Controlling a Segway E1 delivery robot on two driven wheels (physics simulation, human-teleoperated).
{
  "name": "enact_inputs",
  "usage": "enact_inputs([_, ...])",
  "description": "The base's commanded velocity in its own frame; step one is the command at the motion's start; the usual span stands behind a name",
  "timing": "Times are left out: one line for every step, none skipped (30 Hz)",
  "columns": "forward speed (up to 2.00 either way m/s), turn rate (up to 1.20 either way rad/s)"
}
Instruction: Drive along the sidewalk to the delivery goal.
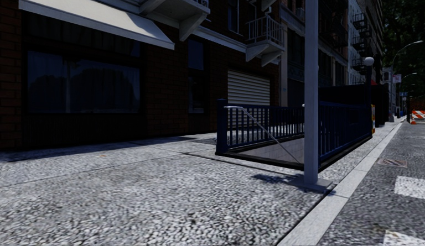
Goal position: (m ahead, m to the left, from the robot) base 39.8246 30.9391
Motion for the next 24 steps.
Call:
enact_inputs([0.00, 0.75])
enact_inputs([0.00, 0.76])
enact_inputs([0.00, 0.76])
enact_inputs([0.00, 0.76])
enact_inputs([0.00, 0.76])
enact_inputs([0.00, 0.76])
enact_inputs([0.00, 0.76])
enact_inputs([0.00, 0.76])
enact_inputs([0.00, 0.76])
enact_inputs([0.00, 0.76])
enact_inputs([0.00, 0.76])
enact_inputs([0.00, 0.76])
enact_inputs([0.00, 0.76])
enact_inputs([0.00, 0.76])
enact_inputs([0.00, 0.76])
enact_inputs([0.00, 0.76])
enact_inputs([0.00, 0.76])
enact_inputs([0.00, 0.76])
enact_inputs([0.00, 0.76])
enact_inputs([0.00, 0.76])
enact_inputs([0.00, 0.76])
enact_inputs([0.00, 0.76])
enact_inputs([0.00, 0.76])
enact_inputs([0.00, 0.76])
